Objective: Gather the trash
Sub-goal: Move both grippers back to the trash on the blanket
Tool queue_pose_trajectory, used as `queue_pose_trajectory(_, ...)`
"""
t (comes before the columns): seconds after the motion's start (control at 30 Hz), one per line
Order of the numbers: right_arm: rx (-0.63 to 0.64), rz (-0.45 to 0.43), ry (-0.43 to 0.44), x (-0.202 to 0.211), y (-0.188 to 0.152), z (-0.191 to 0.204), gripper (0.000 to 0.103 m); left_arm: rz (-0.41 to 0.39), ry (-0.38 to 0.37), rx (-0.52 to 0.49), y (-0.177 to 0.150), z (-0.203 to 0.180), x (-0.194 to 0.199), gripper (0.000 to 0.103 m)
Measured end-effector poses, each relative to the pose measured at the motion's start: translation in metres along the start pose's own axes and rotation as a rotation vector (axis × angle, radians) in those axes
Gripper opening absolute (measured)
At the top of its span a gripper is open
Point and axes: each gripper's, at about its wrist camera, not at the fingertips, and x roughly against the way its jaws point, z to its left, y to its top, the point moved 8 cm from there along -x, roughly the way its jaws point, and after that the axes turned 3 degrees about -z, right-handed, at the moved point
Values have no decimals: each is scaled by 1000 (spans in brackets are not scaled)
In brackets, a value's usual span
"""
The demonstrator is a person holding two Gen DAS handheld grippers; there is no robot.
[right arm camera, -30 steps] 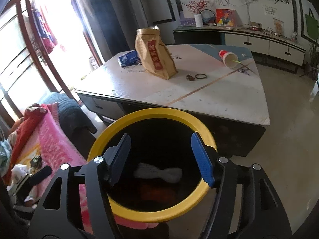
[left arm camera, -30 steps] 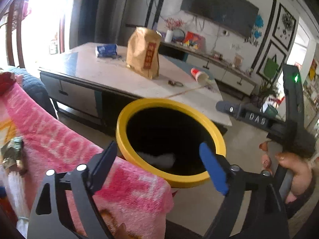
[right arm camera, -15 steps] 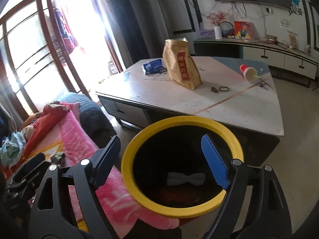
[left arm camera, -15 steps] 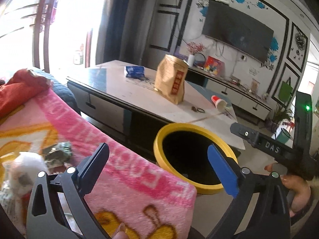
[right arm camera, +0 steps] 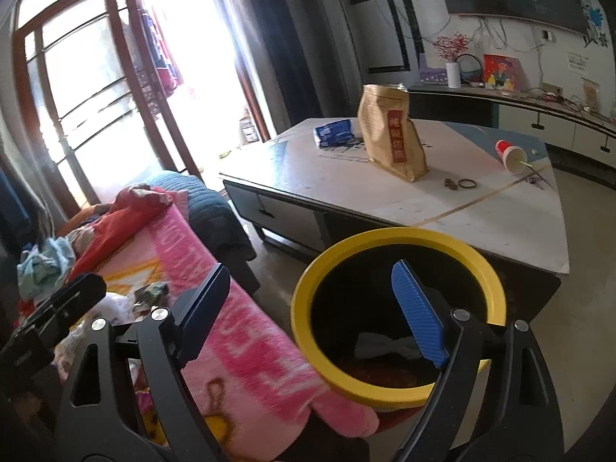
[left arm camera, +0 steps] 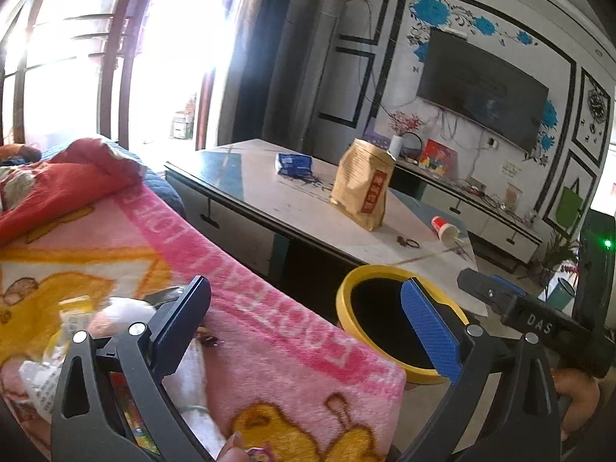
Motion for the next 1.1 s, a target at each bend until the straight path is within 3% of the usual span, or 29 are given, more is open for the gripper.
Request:
queue_pose_trajectory(0.6,97,39,147,12,-27,77,79,-51,112,71,6,58,35,96)
queue_pose_trajectory(1.1,191,140,278,12,-68,142,79,-77,209,148,6,118,63,96)
